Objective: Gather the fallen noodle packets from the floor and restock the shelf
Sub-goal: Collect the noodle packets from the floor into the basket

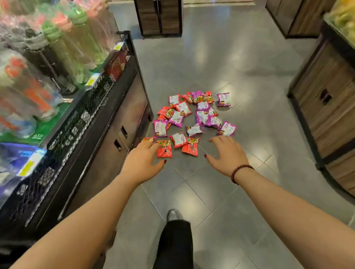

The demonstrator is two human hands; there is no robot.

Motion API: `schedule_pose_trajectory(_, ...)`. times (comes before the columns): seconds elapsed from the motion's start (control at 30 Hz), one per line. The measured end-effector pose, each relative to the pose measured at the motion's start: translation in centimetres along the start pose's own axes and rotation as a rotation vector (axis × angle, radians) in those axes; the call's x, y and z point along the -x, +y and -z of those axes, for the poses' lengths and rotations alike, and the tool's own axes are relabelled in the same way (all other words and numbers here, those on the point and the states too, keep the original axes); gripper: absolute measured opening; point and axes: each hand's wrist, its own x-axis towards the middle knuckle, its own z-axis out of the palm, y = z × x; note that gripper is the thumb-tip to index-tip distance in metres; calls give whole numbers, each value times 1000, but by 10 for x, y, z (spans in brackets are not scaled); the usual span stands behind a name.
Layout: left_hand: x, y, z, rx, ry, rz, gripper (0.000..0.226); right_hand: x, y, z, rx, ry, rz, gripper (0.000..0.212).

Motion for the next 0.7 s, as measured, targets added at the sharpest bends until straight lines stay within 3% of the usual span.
schedule_pose_trajectory(0.33, -179, -96, -4, 65, -24, 2, 51, -192, 4, -18, 43, -54, -27, 44)
schedule_pose_trajectory(0.7, -313, -175, -2, 130, -108, 100, 54, -364, 25, -43, -3, -208, -36, 53)
